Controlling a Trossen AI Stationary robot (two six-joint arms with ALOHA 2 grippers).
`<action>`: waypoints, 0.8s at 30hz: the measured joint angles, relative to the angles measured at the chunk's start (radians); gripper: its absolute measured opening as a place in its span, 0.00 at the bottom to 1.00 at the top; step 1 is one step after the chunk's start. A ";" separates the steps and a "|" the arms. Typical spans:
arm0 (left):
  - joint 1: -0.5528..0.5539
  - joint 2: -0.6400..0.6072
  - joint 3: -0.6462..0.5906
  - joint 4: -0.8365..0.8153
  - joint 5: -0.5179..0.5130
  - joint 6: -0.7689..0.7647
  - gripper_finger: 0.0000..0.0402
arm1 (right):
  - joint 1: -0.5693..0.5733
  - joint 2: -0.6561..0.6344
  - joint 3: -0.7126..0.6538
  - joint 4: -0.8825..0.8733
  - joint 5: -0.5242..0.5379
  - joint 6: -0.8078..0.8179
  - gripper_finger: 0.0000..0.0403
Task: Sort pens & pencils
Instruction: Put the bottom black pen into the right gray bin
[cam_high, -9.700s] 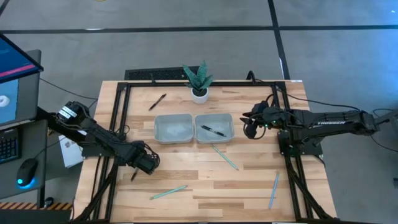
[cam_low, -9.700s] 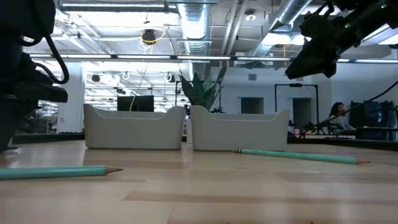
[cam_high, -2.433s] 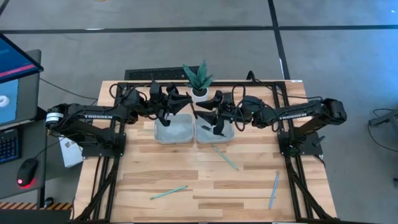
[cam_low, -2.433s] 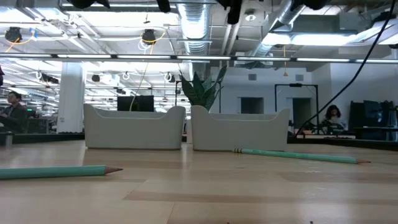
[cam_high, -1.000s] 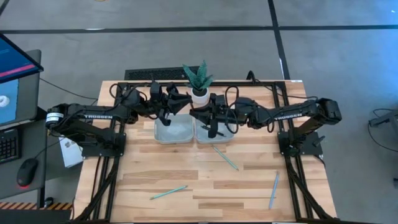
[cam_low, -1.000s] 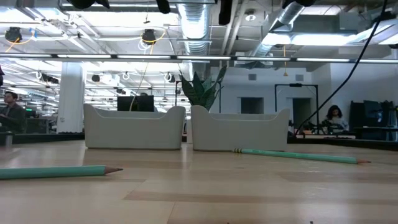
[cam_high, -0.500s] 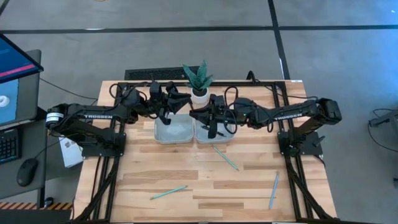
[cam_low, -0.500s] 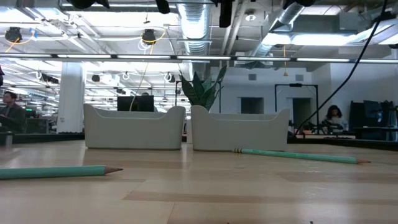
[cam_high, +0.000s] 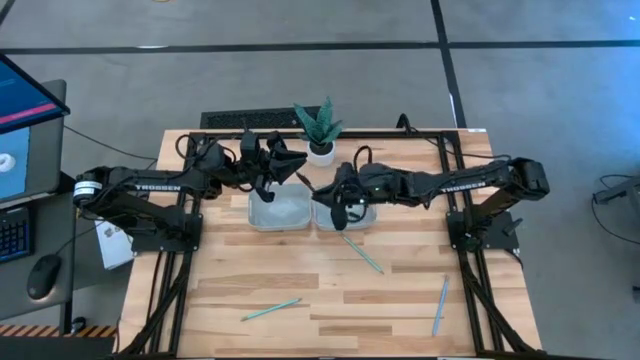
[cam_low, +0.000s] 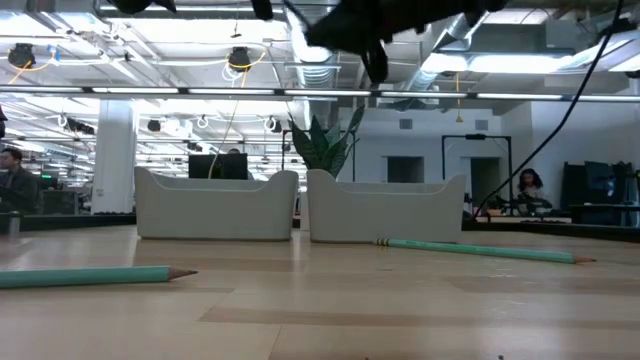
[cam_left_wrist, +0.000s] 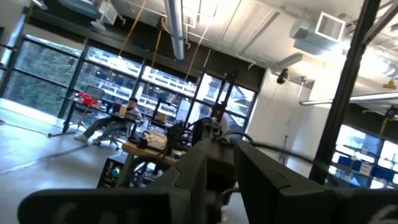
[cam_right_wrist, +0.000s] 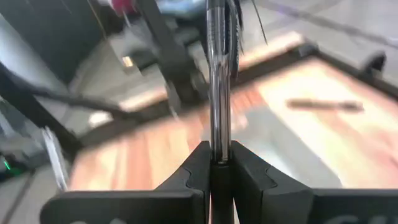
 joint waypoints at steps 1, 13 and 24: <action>0.005 -0.001 0.000 -0.001 0.014 0.000 0.18 | -0.001 0.000 0.000 -0.041 0.000 -0.001 0.16; 0.032 -0.009 0.000 -0.010 0.065 -0.045 0.18 | -0.046 0.000 0.000 -0.554 -0.004 -0.106 0.16; 0.031 -0.008 0.000 -0.039 0.064 -0.045 0.18 | -0.125 0.066 0.001 -0.633 -0.051 -0.187 0.17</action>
